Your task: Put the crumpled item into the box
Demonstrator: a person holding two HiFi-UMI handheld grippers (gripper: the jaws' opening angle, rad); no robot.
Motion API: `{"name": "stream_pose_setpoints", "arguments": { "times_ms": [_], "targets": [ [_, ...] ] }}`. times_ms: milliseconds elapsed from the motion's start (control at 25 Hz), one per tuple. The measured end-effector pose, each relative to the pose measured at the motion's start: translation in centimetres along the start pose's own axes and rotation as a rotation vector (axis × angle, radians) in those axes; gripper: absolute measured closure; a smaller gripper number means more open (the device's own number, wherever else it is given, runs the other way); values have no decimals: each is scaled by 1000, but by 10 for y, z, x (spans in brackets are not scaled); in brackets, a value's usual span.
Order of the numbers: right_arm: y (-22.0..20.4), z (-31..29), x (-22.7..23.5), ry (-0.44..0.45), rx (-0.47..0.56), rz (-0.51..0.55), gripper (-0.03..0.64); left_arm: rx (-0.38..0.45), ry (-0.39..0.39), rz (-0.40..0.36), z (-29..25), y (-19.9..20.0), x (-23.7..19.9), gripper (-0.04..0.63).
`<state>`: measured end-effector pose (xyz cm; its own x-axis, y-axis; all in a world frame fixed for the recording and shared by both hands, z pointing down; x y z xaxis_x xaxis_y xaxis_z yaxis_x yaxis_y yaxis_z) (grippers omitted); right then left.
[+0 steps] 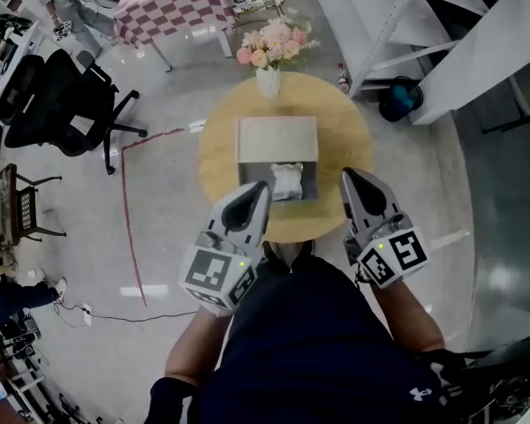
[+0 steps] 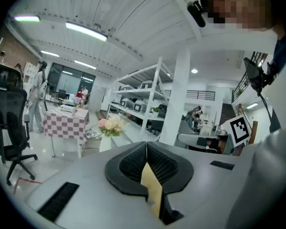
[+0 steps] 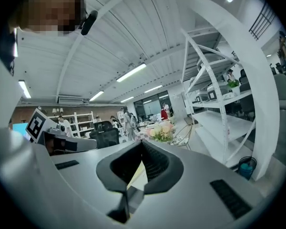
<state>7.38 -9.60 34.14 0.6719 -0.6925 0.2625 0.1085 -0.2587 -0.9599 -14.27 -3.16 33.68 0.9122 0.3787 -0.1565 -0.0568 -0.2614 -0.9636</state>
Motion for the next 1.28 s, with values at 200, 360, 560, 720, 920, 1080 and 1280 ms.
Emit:
{"name": "stream_pose_setpoints", "arguments": {
  "times_ms": [200, 360, 560, 720, 920, 1080, 1280],
  "targets": [
    [10, 3, -8, 26, 41, 40, 611, 50, 14, -40, 7, 8, 6, 578],
    [16, 5, -20, 57, 77, 79, 611, 68, 34, -37, 14, 7, 8, 578],
    [23, 8, -27, 68, 98, 113, 611, 97, 36, -68, 17, 14, 9, 578],
    [25, 11, -26, 62, 103, 120, 611, 98, 29, -71, 13, 10, 10, 578],
    [27, 10, -28, 61, 98, 118, 611, 107, 15, -70, 12, 9, 10, 578],
    [25, 8, -28, 61, 91, 111, 611, 91, 19, -60, 9, 7, 8, 578],
    [23, 4, -26, 56, 80, 97, 611, 86, 21, -55, 8, 5, 3, 578]
  ]
}}
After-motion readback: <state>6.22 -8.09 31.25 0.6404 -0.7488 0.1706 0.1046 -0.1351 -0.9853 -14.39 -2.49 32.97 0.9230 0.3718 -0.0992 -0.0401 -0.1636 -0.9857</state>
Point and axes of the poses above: the fingertips, and each gripper's own axes: z backward along the fingers, x to its right, y out of its top, the point moved 8 cm from there along z, backward along the fingers, and after that the axes turned 3 degrees about -z, right-handed, at the moved point
